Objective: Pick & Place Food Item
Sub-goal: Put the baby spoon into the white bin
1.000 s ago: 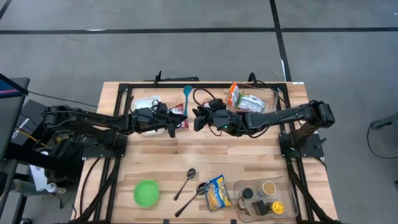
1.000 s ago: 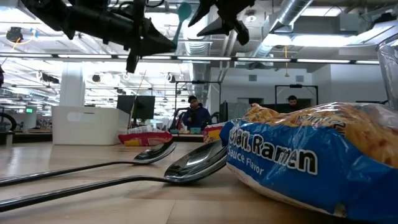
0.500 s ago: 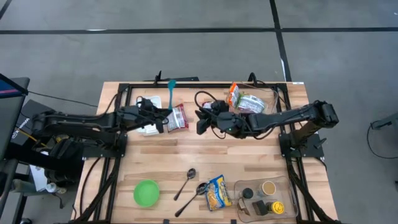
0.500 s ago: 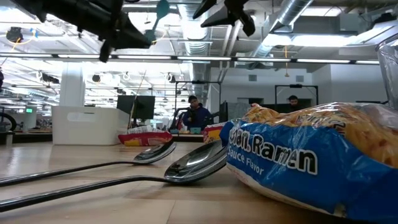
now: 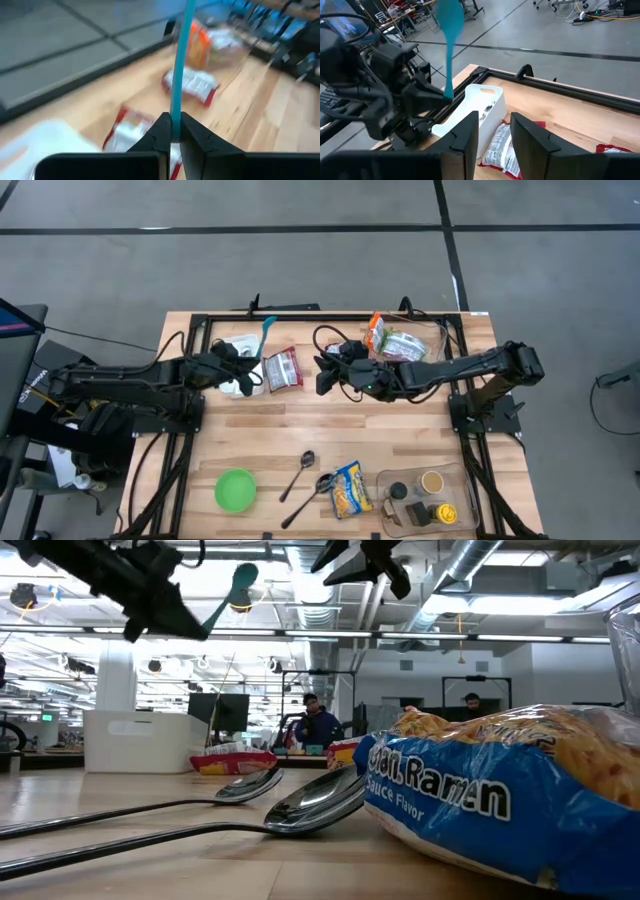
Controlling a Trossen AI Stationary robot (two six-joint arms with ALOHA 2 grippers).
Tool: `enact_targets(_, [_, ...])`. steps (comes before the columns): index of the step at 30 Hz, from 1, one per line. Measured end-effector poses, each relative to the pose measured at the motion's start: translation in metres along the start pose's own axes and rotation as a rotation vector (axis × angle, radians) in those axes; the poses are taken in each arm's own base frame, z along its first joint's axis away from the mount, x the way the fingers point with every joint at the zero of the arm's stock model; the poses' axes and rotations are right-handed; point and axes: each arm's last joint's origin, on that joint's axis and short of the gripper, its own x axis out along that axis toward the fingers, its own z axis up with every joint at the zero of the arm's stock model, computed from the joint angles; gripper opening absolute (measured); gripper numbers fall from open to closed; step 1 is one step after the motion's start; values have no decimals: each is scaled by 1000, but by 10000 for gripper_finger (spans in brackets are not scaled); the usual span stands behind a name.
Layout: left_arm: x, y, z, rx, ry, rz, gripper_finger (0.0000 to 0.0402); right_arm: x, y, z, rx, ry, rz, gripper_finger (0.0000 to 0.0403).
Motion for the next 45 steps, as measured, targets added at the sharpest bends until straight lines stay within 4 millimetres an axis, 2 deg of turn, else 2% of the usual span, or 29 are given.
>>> enact_targets(14, [-1,27,-30,-135,345,200,15,0,0,0,1,0,-1,107])
enact_targets(23, [1,41,-36,-206,492,242,16,1,0,0,1,3,1,107])
enact_targets(45, [28,59,-48,-328,729,335,16,0,0,-1,2,8,8,107])
